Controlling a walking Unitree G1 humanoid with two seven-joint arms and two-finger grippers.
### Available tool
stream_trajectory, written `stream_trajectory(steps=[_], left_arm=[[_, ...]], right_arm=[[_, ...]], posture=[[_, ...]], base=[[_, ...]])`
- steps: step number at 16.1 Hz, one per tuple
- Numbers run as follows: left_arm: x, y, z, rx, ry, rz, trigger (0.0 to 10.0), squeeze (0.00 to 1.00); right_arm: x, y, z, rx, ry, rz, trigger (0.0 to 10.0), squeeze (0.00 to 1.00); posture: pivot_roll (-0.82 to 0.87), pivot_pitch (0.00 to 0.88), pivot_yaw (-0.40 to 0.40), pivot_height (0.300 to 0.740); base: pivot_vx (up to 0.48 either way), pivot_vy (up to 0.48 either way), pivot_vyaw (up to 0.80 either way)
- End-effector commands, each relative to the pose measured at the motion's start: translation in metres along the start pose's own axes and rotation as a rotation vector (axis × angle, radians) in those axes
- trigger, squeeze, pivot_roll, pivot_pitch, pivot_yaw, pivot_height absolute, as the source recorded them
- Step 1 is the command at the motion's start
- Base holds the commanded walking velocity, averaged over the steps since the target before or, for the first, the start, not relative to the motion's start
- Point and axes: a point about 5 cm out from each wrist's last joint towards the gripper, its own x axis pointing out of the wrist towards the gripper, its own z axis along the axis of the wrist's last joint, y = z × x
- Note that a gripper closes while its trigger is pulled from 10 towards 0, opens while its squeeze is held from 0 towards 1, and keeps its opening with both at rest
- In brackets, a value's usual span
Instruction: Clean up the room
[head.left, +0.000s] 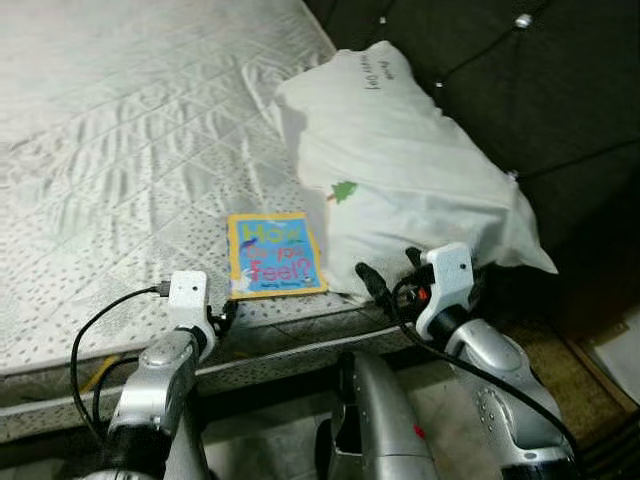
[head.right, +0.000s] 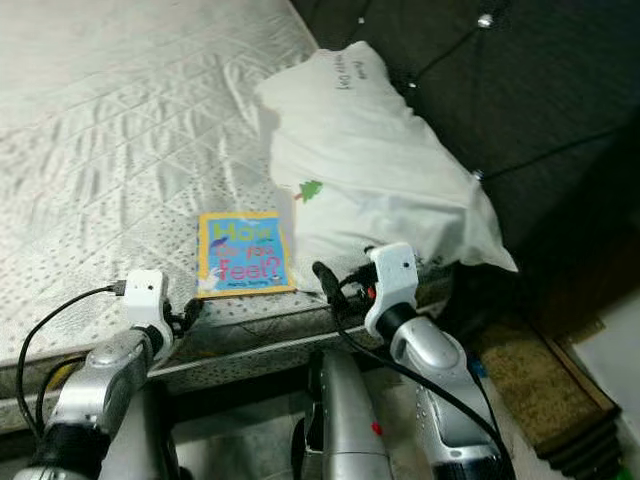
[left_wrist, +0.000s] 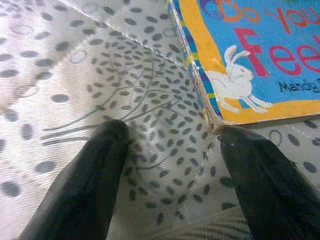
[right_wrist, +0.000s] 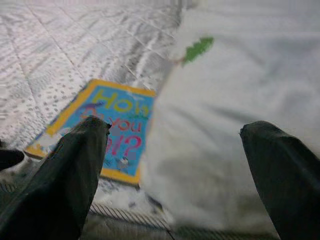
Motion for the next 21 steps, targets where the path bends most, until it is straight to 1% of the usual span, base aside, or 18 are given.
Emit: stream_trajectory(steps=[1, 4, 5, 6, 7, 8, 9, 10, 11, 12, 14, 15, 16, 17, 18, 19, 20, 21], left_arm=[[-0.002, -0.009, 0.0, 0.009, -0.009, -0.03, 10.0, 0.0], [-0.006, -0.015, 0.005, 0.028, -0.037, -0.048, 10.0, 0.0], [-0.014, -0.021, 0.016, 0.054, -0.129, -0.051, 10.0, 0.0], [-0.017, -0.022, 0.02, 0.057, -0.161, -0.05, 10.0, 0.0], [-0.025, -0.022, 0.032, 0.036, -0.243, -0.034, 10.0, 0.0], [-0.029, -0.022, 0.036, 0.024, -0.272, -0.027, 10.0, 0.0], [-0.038, -0.018, 0.049, 0.045, -0.352, -0.01, 10.0, 0.0], [-0.049, -0.009, 0.062, 0.094, -0.422, 0.054, 10.0, 0.0], [-0.057, 0.0, 0.073, 0.159, -0.486, 0.109, 10.0, 0.0], [-0.063, 0.004, 0.079, 0.206, -0.542, 0.107, 10.0, 0.0], [-0.076, 0.011, 0.092, 0.273, -0.657, 0.101, 10.0, 0.0], [-0.079, 0.012, 0.094, 0.278, -0.679, 0.098, 10.0, 0.0], [-0.088, 0.018, 0.092, 0.267, -0.705, 0.156, 10.0, 0.0], [-0.09, 0.017, 0.089, 0.229, -0.717, 0.185, 10.0, 0.0], [-0.088, 0.01, 0.081, 0.182, -0.714, 0.205, 10.0, 0.0], [-0.088, 0.007, 0.08, 0.165, -0.722, 0.204, 10.0, 0.0], [-0.086, 0.006, 0.081, 0.121, -0.735, 0.214, 10.0, 0.0], [-0.086, 0.008, 0.084, 0.105, -0.748, 0.24, 10.0, 0.0]], right_arm=[[0.001, -0.001, -0.002, -0.004, 0.006, 0.001, 10.0, 0.0], [0.003, -0.002, -0.001, -0.006, 0.002, 0.0, 10.0, 0.0], [0.006, -0.003, 0.001, -0.012, -0.012, -0.005, 10.0, 0.0], [0.007, -0.003, 0.002, -0.011, -0.017, -0.007, 10.0, 0.0], [0.012, 0.0, 0.003, 0.001, -0.021, 0.004, 10.0, 0.0], [0.014, 0.001, 0.002, 0.009, -0.02, 0.013, 10.0, 0.0], [0.019, 0.006, 0.004, 0.014, -0.027, 0.03, 10.0, 0.0], [0.026, 0.011, 0.006, 0.031, -0.033, 0.032, 10.0, 0.0], [0.034, 0.013, 0.008, 0.055, -0.045, 0.028, 10.0, 0.0], [0.039, 0.014, 0.012, 0.065, -0.061, 0.025, 10.0, 0.0], [0.051, 0.018, 0.021, 0.075, -0.106, 0.023, 10.0, 0.0], [0.053, 0.019, 0.023, 0.076, -0.115, 0.024, 10.0, 0.0], [0.058, 0.017, 0.028, 0.13, -0.157, -0.016, 10.0, 0.0], [0.059, 0.015, 0.031, 0.148, -0.174, -0.042, 10.0, 0.0], [0.06, 0.013, 0.033, 0.144, -0.192, -0.046, 10.0, 0.0], [0.061, 0.012, 0.035, 0.14, -0.202, -0.052, 10.0, 0.0], [0.061, 0.008, 0.038, 0.141, -0.214, -0.068, 10.0, 0.0], [0.061, 0.007, 0.04, 0.143, -0.221, -0.073, 10.0, 0.0]], posture=[[-0.04, 0.1, -0.117, 0.527], [-0.04, 0.094, -0.116, 0.527], [-0.03, 0.083, -0.116, 0.527], [-0.02, 0.081, -0.116, 0.527], [-0.01, 0.07, -0.118, 0.527], [-0.01, 0.068, -0.12, 0.527], [0.01, 0.054, -0.123, 0.527], [0.03, 0.032, -0.129, 0.527], [0.05, 0.016, -0.13, 0.527], [0.06, 0.0, -0.134, 0.527], [0.09, 0.0, -0.134, 0.527], [0.09, 0.0, -0.134, 0.527], [0.09, 0.0, -0.122, 0.527], [0.09, 0.0, -0.122, 0.527], [0.07, 0.0, -0.115, 0.527], [0.06, 0.0, -0.114, 0.536], [0.06, 0.0, -0.117, 0.555], [0.06, 0.0, -0.117, 0.564]], base=[[0.0, 0.0, 0.0], [0.0, 0.0, 0.0], [0.0, 0.0, 0.0], [0.0, 0.0, 0.0], [0.0, 0.0, 0.0], [0.0, 0.0, 0.0], [0.0, 0.0, 0.0], [0.0, 0.0, 0.0], [0.0, 0.0, 0.0], [0.0, 0.0, 0.0], [0.0, 0.0, 0.0], [0.0, 0.0, 0.0], [0.0, 0.0, 0.0], [0.0, 0.0, 0.0], [0.0, 0.0, 0.0], [0.0, 0.0, 0.0], [0.0, 0.0, 0.0], [0.0, 0.0, 0.0]])
